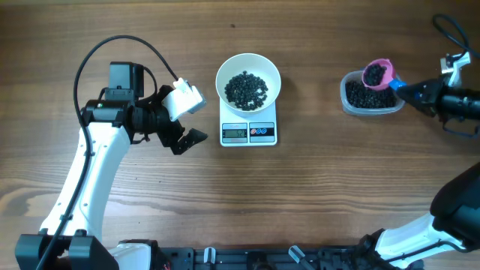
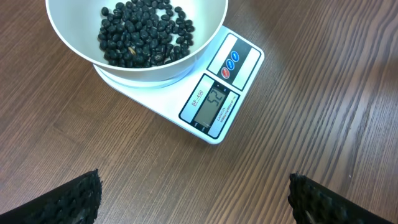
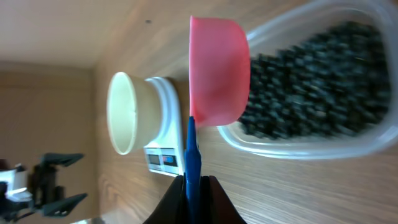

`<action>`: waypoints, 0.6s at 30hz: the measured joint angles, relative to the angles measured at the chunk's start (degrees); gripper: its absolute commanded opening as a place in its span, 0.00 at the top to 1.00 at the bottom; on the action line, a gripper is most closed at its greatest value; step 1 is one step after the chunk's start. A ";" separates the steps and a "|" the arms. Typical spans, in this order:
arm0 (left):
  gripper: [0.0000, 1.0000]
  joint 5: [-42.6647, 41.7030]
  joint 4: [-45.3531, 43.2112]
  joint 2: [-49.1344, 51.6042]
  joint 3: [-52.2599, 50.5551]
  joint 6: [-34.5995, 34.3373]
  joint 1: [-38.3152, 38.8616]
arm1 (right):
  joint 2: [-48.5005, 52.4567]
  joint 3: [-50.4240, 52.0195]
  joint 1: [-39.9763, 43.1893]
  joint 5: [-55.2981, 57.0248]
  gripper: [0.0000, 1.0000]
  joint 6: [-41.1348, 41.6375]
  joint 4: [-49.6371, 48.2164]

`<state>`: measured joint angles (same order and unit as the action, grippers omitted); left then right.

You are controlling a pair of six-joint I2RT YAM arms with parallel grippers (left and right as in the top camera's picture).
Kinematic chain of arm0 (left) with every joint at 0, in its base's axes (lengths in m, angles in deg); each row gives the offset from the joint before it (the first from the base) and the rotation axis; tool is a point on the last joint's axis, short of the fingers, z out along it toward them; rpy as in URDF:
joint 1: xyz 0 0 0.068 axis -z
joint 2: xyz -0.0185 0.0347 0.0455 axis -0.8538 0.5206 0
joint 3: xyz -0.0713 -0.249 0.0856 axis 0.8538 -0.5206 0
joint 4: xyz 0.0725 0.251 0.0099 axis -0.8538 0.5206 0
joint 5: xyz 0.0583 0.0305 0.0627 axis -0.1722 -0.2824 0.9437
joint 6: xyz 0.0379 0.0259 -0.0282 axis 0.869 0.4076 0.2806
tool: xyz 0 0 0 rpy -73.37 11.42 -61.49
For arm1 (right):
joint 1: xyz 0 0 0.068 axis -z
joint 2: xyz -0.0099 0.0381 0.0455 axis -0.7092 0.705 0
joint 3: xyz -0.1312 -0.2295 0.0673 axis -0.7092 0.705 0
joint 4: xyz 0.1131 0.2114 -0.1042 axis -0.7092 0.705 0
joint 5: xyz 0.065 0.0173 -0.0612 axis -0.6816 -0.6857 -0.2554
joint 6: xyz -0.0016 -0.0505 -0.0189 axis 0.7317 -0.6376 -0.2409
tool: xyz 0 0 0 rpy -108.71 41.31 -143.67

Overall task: Scoop item into bowl and weigh 150g on scale
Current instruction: 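Dip the scoop into the bean tub again and fill it, then pour the scoop of beans into the bowl and return to the tub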

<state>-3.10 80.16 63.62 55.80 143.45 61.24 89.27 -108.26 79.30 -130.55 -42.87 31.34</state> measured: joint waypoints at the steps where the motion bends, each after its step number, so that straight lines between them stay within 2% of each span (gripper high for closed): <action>1: 0.00 -0.02 0.00 0.00 0.00 -0.02 0.00 | 0.00 0.00 -0.61 -1.07 0.96 -0.11 -0.02; 5: 0.00 -0.02 0.04 0.00 0.00 -0.02 0.00 | 0.00 0.04 -9.84 -4.00 0.96 2.23 -3.93; 11: 0.00 0.00 0.00 0.00 0.00 -0.02 0.00 | 0.74 -2.23 -29.16 -3.61 0.96 16.79 -19.56; 14: 0.00 -0.02 0.00 0.00 0.00 -0.02 0.00 | 0.74 -5.20 -37.64 4.55 0.96 21.79 -20.92; 18: 0.00 -0.02 0.00 0.00 0.00 -0.02 0.00 | 0.74 -9.31 -46.56 20.15 0.96 23.26 -20.98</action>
<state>-3.12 80.16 63.62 55.80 143.43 61.24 90.01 -117.58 32.75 -110.40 -19.61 10.36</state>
